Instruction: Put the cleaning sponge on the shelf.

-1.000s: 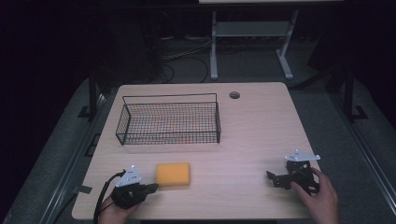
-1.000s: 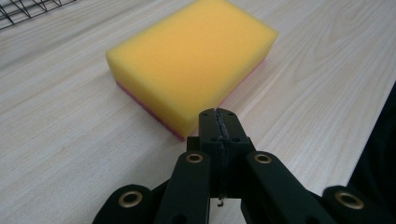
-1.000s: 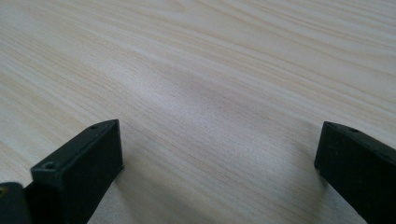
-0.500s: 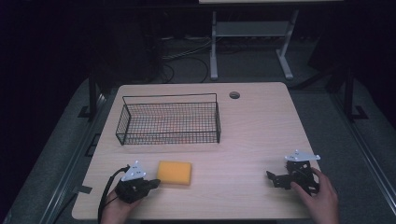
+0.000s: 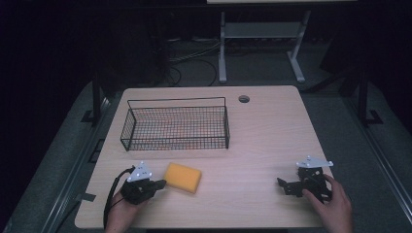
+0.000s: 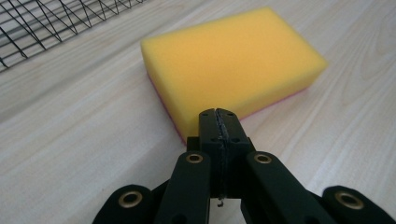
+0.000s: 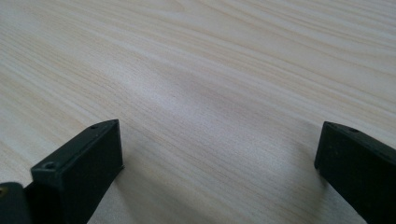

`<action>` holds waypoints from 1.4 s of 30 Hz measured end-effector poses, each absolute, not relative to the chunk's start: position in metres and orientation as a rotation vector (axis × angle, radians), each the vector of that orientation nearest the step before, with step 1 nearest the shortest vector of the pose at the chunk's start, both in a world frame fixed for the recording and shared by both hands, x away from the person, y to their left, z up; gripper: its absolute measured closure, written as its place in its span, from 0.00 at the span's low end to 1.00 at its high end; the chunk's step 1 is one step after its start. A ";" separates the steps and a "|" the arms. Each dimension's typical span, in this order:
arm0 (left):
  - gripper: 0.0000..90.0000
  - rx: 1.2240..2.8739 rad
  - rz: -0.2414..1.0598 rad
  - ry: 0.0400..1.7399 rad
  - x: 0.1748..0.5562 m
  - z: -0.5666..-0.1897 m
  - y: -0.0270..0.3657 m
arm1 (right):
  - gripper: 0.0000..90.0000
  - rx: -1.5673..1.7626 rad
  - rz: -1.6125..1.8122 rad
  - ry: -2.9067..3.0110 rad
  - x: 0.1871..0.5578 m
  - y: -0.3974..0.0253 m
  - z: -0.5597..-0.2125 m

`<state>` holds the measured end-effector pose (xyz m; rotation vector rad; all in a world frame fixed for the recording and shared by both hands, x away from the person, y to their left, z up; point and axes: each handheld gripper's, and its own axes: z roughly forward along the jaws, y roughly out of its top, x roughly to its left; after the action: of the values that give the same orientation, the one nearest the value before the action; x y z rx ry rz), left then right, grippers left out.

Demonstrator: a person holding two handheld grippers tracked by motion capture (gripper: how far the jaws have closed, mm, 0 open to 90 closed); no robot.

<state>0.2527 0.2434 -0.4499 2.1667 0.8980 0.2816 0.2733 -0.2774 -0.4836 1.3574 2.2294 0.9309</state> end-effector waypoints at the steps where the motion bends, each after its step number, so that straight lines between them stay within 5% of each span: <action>1: 1.00 2.165 0.286 0.897 0.254 -0.450 0.243 | 0.00 1.358 0.931 2.230 0.273 -0.277 -0.484; 42: 1.00 2.156 0.316 0.872 0.311 -0.449 0.213 | 0.00 1.357 0.931 2.230 0.273 -0.277 -0.484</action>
<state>0.3106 0.2126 -0.4491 2.1561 0.8721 0.3162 0.2732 -0.2774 -0.4836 1.3571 2.2295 0.9306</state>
